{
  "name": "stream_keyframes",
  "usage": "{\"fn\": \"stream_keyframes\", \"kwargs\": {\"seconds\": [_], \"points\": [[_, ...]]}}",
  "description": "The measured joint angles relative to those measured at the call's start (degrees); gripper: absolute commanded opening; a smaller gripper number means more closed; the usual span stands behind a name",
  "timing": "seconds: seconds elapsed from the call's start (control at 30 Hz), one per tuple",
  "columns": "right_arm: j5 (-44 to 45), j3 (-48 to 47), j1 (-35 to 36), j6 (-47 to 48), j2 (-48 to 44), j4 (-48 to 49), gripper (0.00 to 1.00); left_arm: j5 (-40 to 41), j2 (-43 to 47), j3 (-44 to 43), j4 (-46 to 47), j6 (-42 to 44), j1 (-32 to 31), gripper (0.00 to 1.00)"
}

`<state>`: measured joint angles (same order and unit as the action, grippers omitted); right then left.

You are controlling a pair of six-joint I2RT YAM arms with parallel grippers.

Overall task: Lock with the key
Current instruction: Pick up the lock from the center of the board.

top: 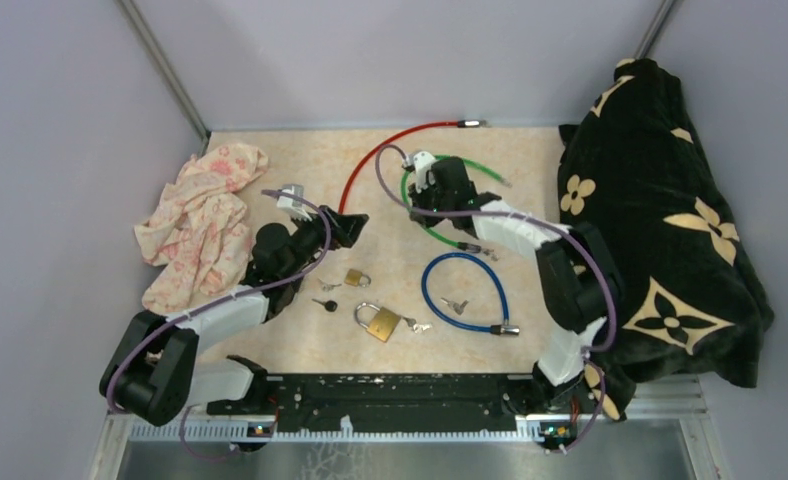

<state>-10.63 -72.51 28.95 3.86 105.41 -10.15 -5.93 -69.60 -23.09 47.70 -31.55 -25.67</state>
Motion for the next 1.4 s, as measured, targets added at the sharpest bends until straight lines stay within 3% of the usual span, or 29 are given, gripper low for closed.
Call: {"fn": "stream_keyframes", "kwargs": {"seconds": [0.2, 0.33, 0.37, 0.4, 0.43, 0.47, 0.53, 0.57, 0.63, 0.67, 0.83, 1.0, 1.1, 1.4], "points": [[-3.28, 12.48, 8.39, -0.11, -12.35, 18.64, 0.00, -2.95, -6.16, -6.91, -4.33, -5.11, 0.00, 0.97], [-6.36, 17.90, 12.31, -0.42, -15.30, 26.62, 0.00, -2.99, -7.91, -8.37, -6.45, -7.54, 0.00, 0.86], [-7.06, 18.58, 12.85, -0.42, -15.41, 27.87, 0.00, -2.99, -8.09, -8.37, -7.08, -7.91, 0.00, 0.78], [-7.54, 18.91, 13.42, -0.26, -15.41, 28.61, 0.00, -2.99, -8.15, -8.37, -7.48, -8.09, 0.00, 0.58], [-7.96, 19.23, 13.94, 0.02, -15.41, 29.14, 0.00, -2.99, -8.17, -8.37, -7.58, -8.17, 0.00, 0.47], [-8.37, 19.39, 14.27, 0.20, -15.41, 29.38, 0.00, -2.99, -8.17, -8.37, -7.54, -8.44, 0.00, 0.24], [-8.96, 19.74, 14.91, 0.63, -15.41, 30.34, 0.00, -3.13, -8.15, -8.37, -7.30, -8.28, 0.00, 0.00], [-8.96, 19.93, 15.13, 0.70, -15.41, 30.49, 0.00, -3.63, -7.87, -8.35, -6.73, -8.57, -0.02, 0.00], [-9.64, 20.39, 15.17, 1.11, -15.47, 30.56, 0.33, -4.48, -6.80, -8.07, -5.84, -7.50, -1.05, 0.00], [-10.16, 20.37, 15.13, 1.27, -15.56, 30.64, 0.43, -4.85, -6.19, -7.67, -5.25, -6.60, -1.09, 0.00], [-13.11, 20.59, 12.13, 2.99, -19.89, 27.89, 0.61, -6.62, -2.62, -2.54, -0.44, 2.47, -0.55, 0.00], [-16.09, 23.10, -1.53, 2.58, -29.77, 28.87, 0.63, -10.86, 0.22, 1.86, 4.61, 10.71, -0.44, 0.00], [-16.59, 23.04, -7.78, 2.45, -30.84, 30.82, 0.63, -13.42, 0.81, 2.97, 6.69, 13.79, -0.44, 0.00], [-18.64, 22.23, -8.52, 3.19, -14.64, 38.23, 0.61, -17.66, 1.79, 3.48, 9.01, 17.79, -0.44, 0.00]]}}
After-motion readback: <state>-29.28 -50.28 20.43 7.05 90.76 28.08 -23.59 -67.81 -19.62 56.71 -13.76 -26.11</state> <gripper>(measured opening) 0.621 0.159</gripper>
